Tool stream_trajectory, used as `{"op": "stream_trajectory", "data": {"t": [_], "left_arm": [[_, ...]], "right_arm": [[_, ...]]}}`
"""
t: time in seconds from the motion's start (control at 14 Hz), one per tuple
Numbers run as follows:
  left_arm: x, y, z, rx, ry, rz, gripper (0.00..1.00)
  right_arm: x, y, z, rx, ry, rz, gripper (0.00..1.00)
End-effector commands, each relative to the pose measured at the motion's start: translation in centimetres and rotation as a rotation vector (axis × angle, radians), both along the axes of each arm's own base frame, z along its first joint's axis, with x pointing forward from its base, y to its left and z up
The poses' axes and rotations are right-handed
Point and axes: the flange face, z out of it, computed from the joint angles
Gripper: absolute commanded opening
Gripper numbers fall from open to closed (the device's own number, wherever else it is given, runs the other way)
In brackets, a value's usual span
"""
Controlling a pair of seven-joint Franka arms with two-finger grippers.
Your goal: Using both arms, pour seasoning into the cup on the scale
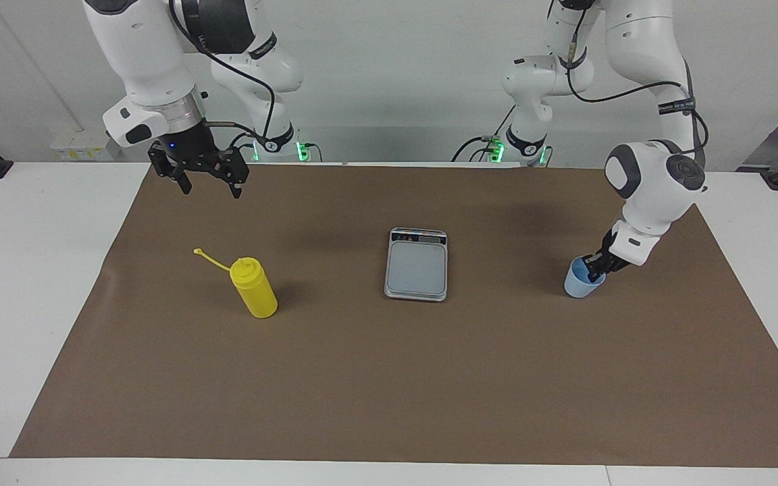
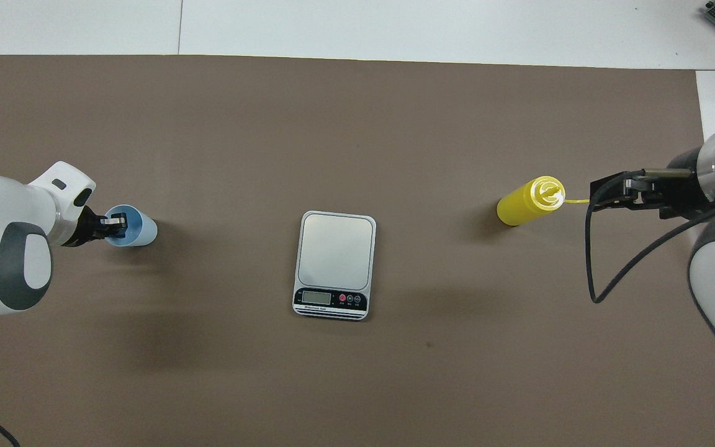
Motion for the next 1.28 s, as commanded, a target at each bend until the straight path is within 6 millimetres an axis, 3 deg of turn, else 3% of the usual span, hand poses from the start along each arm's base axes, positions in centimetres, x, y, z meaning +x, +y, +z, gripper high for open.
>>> {"op": "stream_trajectory", "data": {"t": [0.0,0.21,0.5,0.78,1.0,1.21], "left_arm": [[1.8,-0.1,3.7,-0.02,-0.004,-0.02,0.0],[3.0,-2.3,8.1,-0.025,-0.026,-0.049,0.0],[3.6,-9.3,12.5,-0.039,-0.03,-0.04,0.0],[2.4,-18.1,14.1,-0.05,-0.057,-0.037,0.0],[1.7,-21.9,14.7,-0.06,-0.077,-0.082,0.0],[-0.3,-27.5,14.7,-0.084,-0.105,-0.094,0.0]], "right_arm": [[-0.6,-0.2,0.0,0.005,-0.01,-0.006,1.0],[-0.6,-0.2,0.0,0.005,-0.01,-0.006,1.0],[-0.5,-0.2,0.0,0.005,-0.012,-0.006,1.0],[-0.6,-0.2,-0.1,0.005,-0.009,-0.005,1.0],[-0.6,-0.3,-0.1,0.005,-0.01,0.014,1.0],[-0.6,-1.1,-0.9,0.005,-0.026,0.058,1.0]]}}
